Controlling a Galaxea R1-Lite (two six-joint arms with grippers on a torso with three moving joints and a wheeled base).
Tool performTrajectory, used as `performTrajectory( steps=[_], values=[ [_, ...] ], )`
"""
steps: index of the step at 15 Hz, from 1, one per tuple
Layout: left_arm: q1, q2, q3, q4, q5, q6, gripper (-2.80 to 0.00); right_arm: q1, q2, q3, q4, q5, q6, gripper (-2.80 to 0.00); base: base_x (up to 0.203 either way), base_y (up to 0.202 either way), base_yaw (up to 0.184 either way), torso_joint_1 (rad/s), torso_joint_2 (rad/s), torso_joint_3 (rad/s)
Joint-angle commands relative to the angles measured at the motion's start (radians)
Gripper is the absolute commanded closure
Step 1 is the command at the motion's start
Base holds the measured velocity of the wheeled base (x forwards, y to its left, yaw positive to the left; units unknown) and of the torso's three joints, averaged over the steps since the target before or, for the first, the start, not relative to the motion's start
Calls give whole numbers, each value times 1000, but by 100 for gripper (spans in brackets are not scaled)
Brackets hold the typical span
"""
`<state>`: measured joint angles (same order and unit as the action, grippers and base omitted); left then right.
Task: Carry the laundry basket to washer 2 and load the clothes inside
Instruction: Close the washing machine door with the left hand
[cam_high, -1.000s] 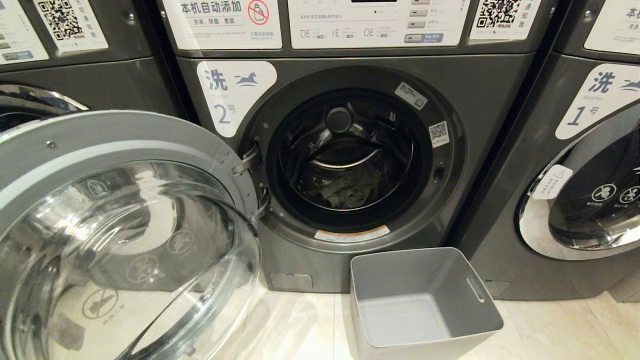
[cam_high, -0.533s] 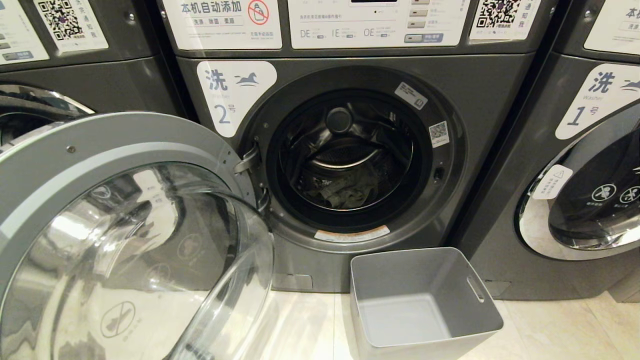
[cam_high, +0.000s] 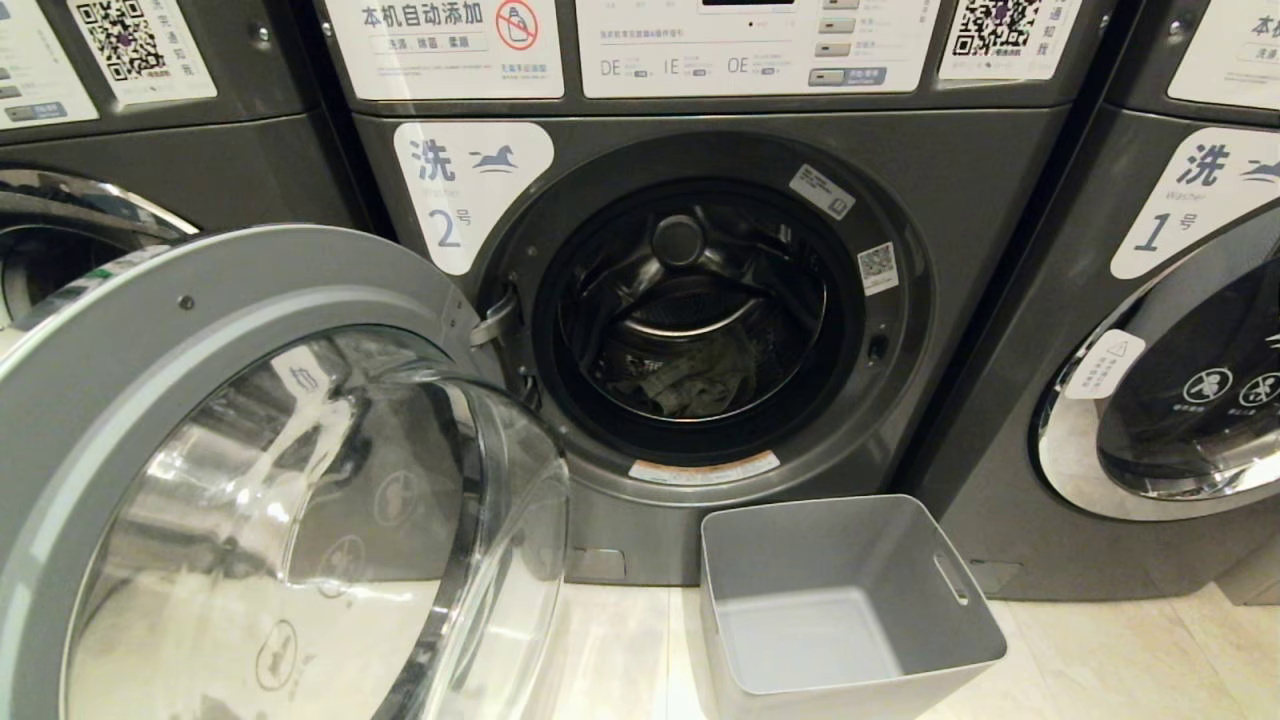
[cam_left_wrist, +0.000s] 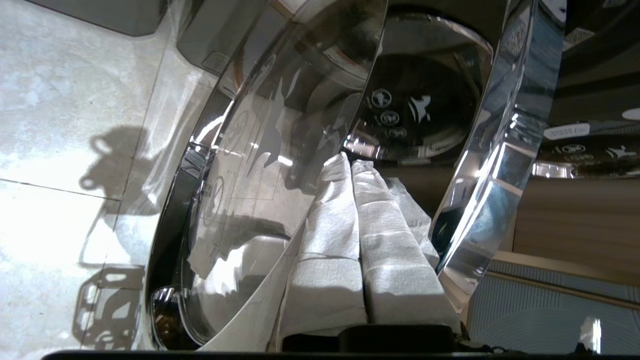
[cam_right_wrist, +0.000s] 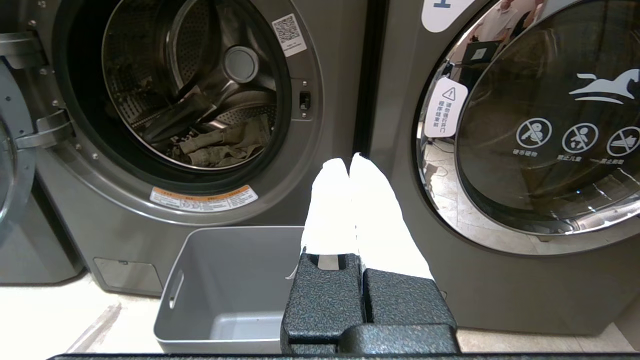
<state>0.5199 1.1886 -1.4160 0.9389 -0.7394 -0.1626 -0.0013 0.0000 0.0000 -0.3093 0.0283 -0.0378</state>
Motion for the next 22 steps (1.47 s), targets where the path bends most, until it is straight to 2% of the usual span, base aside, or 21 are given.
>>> performTrajectory(
  steps=[1,7,16,22],
  values=[
    [-38,-36,29,6,-7,-2,0,0,2,40,-2,1,-1,0,0,0,0,0,0,0],
    [-171,-71,58,7,-13,-7,0,0,2,40,-2,1,-1,0,0,0,0,0,0,0],
    [-441,-31,52,-29,-26,-12,0,0,2,40,-2,1,-1,0,0,0,0,0,0,0],
    [-558,25,37,-81,-26,-11,0,0,2,40,-2,1,-1,0,0,0,0,0,0,0]
  ],
)
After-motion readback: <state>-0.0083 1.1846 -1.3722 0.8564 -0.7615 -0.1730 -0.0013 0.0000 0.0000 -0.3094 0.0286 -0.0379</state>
